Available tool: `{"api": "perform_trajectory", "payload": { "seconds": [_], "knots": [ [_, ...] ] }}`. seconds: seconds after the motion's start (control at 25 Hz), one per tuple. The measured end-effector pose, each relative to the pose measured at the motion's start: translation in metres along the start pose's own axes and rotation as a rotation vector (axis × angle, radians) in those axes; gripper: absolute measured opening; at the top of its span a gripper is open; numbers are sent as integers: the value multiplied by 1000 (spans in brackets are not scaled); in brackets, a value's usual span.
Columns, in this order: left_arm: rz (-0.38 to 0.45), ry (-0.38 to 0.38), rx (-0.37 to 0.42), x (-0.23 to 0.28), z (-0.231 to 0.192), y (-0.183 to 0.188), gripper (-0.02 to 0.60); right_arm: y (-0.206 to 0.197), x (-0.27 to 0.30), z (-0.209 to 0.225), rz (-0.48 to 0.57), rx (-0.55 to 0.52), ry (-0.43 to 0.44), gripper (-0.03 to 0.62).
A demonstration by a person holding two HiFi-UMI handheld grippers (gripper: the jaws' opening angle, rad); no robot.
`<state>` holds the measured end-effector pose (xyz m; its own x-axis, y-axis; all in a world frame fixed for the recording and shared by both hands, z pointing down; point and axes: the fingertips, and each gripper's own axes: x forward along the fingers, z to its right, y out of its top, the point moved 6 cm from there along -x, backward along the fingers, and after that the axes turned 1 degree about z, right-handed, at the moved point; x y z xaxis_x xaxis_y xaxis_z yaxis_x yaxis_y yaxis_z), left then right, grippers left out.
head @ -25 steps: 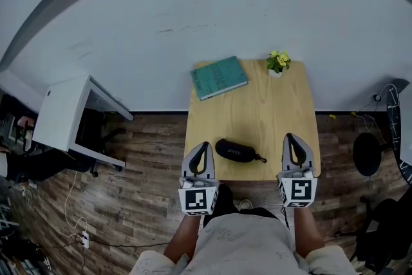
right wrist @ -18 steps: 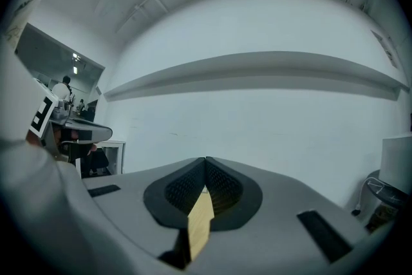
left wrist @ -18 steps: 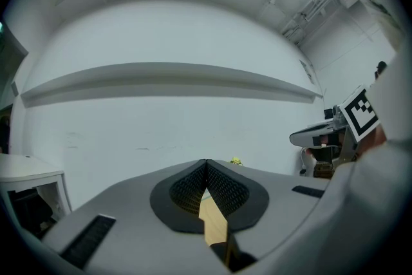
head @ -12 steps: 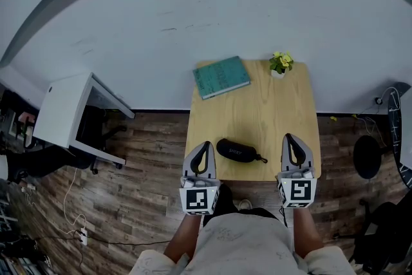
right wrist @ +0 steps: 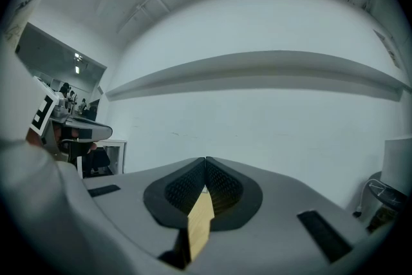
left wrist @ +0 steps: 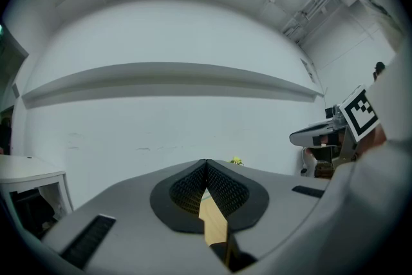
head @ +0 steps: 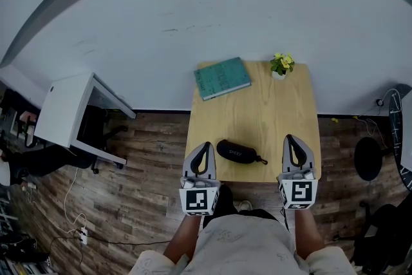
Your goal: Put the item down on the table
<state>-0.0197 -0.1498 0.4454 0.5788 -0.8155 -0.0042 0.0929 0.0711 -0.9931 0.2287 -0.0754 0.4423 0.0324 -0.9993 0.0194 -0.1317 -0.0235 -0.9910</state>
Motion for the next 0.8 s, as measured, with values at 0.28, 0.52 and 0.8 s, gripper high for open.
{"api": "perform_trajectory", "payload": {
  "seconds": [0.28, 0.52, 0.8],
  "knots": [
    [-10, 6, 7, 0, -4, 0, 8, 3, 2, 4, -1, 2, -2, 15],
    [-11, 11, 2, -1, -5, 0, 8, 1, 2, 3, -9, 0, -2, 15],
    [-15, 7, 7, -4, -3, -4, 8, -3, -2, 1, -13, -4, -2, 15]
  ]
}}
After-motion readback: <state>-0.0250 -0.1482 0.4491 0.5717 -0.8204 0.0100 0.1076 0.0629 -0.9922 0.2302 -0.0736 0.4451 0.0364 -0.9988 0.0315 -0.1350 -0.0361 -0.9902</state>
